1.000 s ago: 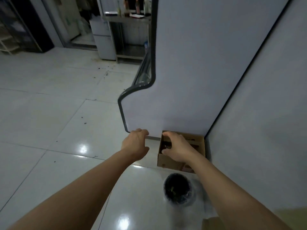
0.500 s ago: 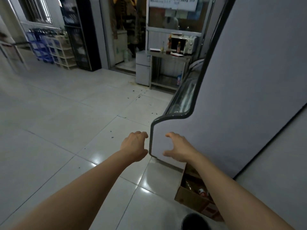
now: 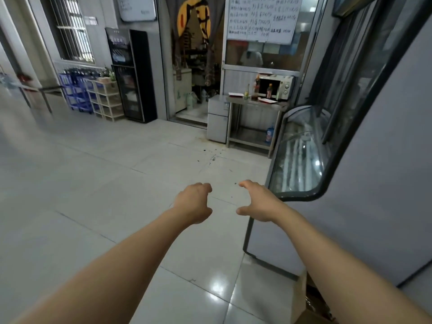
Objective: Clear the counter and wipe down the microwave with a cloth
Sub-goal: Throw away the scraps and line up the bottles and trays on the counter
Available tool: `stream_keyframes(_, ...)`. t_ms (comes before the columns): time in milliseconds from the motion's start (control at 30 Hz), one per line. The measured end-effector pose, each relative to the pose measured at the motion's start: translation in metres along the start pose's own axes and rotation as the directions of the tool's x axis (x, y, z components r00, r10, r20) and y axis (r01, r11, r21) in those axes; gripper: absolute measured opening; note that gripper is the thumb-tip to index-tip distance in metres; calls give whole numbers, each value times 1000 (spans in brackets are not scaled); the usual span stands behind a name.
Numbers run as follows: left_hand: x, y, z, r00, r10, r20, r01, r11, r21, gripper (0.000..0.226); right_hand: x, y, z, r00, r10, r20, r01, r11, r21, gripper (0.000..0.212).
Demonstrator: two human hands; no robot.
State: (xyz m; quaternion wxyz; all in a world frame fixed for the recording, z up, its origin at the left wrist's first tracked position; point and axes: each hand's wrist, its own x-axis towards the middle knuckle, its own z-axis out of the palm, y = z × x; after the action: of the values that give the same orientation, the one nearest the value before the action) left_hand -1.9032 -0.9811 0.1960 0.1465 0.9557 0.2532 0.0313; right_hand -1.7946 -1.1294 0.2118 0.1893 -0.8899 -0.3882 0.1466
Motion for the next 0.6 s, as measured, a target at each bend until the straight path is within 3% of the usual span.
stream_keyframes(233, 46, -59, -31, 999, 0, -34, -1, 1000, -6, 55, 62, -48, 7, 1000, -25, 14, 25, 1000, 2, 75)
stream_keyframes(600, 184, -101, -50, 1000, -3, -18, 3, 1000, 13, 55, 223, -51, -4, 1000, -28, 6, 29, 998, -48, 73)
